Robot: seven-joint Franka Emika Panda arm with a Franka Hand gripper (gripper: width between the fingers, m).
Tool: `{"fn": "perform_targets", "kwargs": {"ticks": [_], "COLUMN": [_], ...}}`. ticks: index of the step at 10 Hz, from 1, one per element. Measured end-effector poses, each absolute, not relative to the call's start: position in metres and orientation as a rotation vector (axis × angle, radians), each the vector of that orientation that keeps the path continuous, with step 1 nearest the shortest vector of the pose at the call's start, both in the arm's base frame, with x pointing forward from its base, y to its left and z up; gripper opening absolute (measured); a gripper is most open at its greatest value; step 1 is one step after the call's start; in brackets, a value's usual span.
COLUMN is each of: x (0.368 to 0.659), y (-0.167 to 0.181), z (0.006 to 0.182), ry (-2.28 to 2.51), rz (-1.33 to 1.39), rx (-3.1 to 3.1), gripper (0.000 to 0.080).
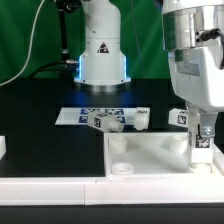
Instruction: Assemble one leg
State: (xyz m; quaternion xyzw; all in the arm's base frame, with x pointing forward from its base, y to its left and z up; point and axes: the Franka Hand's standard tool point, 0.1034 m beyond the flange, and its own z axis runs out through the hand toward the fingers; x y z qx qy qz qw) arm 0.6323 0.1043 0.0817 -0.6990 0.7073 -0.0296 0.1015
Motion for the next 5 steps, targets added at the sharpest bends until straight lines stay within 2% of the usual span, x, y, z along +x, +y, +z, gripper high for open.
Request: {"fn": "perform_targets", "kwargs": {"ticks": [1, 2, 3, 5], "x": [0.6317, 0.6335, 0.6338, 0.631], "y": [0.1055, 0.1044, 0.1053, 0.11], "z": [0.085, 0.0887, 0.0914, 0.0912], "ry": [1.996, 1.797, 1.618, 1.35], "rz": [-0.096, -0.124, -0.138, -0.162], "rx": [-2.158, -2.337, -2.479, -2.68], "gripper": [0.0538, 0.0538, 0.0626, 0.0642]}}
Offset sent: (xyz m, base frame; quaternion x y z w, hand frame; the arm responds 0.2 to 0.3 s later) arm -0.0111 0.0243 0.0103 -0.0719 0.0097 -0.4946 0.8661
